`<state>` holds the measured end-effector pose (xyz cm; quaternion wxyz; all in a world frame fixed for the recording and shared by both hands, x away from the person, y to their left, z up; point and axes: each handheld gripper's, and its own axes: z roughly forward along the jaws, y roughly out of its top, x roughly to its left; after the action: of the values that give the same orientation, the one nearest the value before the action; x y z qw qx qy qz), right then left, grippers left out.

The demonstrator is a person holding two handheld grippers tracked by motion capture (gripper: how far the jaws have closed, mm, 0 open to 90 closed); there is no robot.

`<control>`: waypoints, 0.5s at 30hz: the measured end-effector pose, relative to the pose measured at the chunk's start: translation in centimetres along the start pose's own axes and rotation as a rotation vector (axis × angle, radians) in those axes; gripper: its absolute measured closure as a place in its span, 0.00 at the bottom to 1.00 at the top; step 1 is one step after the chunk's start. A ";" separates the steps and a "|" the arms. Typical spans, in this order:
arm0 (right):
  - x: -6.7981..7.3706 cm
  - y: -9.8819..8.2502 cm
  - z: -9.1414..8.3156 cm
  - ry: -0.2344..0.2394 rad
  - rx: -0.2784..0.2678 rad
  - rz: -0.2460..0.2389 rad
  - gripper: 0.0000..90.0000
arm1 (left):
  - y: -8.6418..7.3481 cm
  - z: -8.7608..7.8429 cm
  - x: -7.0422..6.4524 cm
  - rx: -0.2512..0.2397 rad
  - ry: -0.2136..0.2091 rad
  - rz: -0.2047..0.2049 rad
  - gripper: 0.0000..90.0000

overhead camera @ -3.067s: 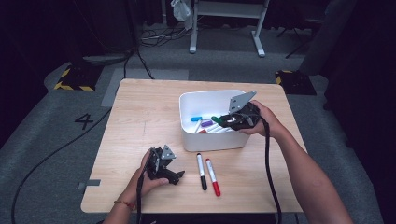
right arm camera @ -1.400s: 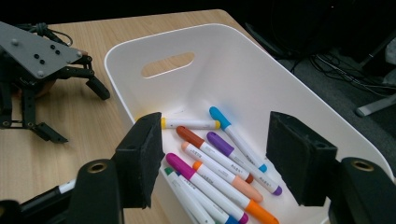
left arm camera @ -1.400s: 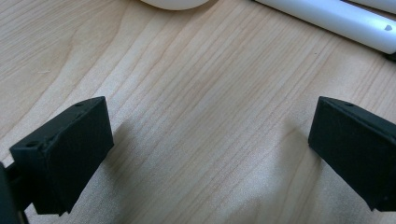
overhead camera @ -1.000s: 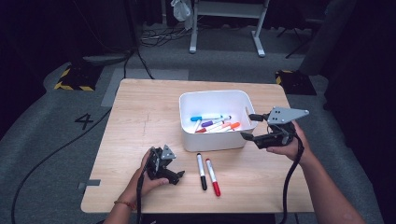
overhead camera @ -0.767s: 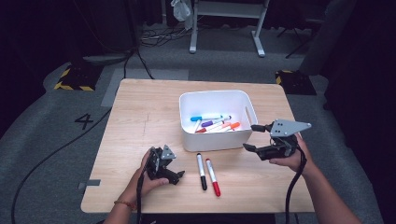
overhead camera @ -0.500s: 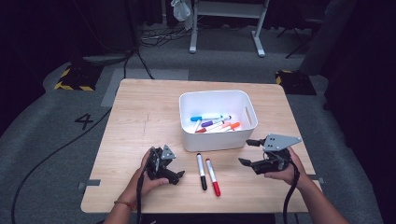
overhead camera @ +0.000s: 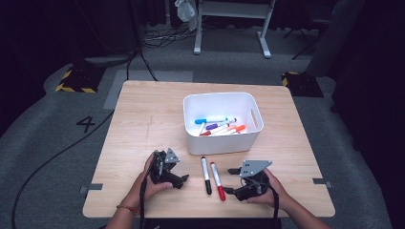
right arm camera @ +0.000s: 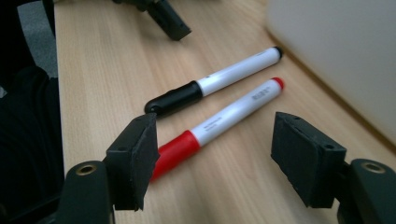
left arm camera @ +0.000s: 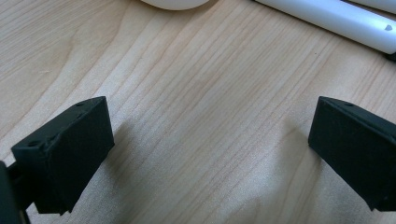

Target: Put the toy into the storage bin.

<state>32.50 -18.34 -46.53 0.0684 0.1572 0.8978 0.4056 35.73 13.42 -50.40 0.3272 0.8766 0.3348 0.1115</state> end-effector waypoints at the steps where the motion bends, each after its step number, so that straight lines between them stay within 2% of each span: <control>1: 0.2 0.0 0.2 -0.001 0.002 0.001 0.36 | 0.0 0.0 0.0 0.000 0.000 0.000 0.00; 4: 0.5 -0.1 1.0 0.011 0.003 0.022 0.36 | 0.0 0.0 0.0 0.000 0.000 0.000 0.00; 7: 0.9 -0.1 1.2 0.006 -0.011 0.017 0.37 | 0.0 0.0 0.0 0.000 0.000 0.000 0.00; 10: 0.9 -0.3 1.6 0.005 0.002 0.035 0.37 | 0.0 0.0 0.0 -0.001 -0.001 0.000 0.00; 15: 0.9 -0.7 2.5 -0.005 0.028 0.037 0.37 | 0.0 0.0 0.0 0.000 0.000 0.000 0.00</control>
<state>32.08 -16.73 -48.68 0.0609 0.1757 0.9002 0.3938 35.73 13.42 -50.40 0.3273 0.8766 0.3348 0.1115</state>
